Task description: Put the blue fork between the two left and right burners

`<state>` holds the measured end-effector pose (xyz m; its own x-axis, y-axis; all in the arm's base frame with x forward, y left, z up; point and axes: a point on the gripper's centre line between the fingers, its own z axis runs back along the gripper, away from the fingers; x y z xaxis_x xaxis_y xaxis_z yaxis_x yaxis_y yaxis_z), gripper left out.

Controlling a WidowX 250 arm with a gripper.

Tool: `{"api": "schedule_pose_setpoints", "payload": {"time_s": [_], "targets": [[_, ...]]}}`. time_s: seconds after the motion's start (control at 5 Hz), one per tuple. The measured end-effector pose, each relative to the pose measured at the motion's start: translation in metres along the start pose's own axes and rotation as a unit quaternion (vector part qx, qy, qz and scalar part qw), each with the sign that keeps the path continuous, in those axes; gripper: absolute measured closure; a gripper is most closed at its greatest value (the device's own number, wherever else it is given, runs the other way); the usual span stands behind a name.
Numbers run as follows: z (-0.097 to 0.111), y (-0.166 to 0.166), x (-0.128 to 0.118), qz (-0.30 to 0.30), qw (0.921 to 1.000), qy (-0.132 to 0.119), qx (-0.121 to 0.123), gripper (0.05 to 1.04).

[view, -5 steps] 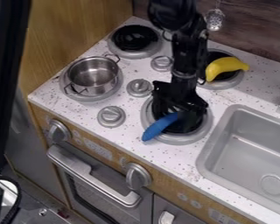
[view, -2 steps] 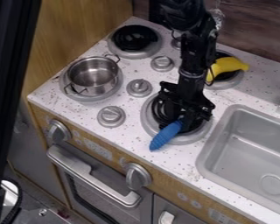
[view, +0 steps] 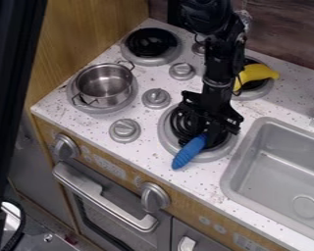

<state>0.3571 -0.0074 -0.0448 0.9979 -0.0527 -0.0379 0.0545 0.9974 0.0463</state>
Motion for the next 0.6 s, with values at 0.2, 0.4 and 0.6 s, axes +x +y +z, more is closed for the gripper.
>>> {"api": "schedule_pose_setpoints", "payload": {"time_s": [0.2, 0.4, 0.6], "targets": [[0.026, 0.040, 0.039, 0.051, 0.9973, -0.052, 0.007, 0.782], [0.015, 0.069, 0.050, 0.080, 0.9964, -0.028, 0.009, 0.790], [0.014, 0.080, 0.070, 0.078, 0.9967, -0.023, 0.006, 0.790]]}}
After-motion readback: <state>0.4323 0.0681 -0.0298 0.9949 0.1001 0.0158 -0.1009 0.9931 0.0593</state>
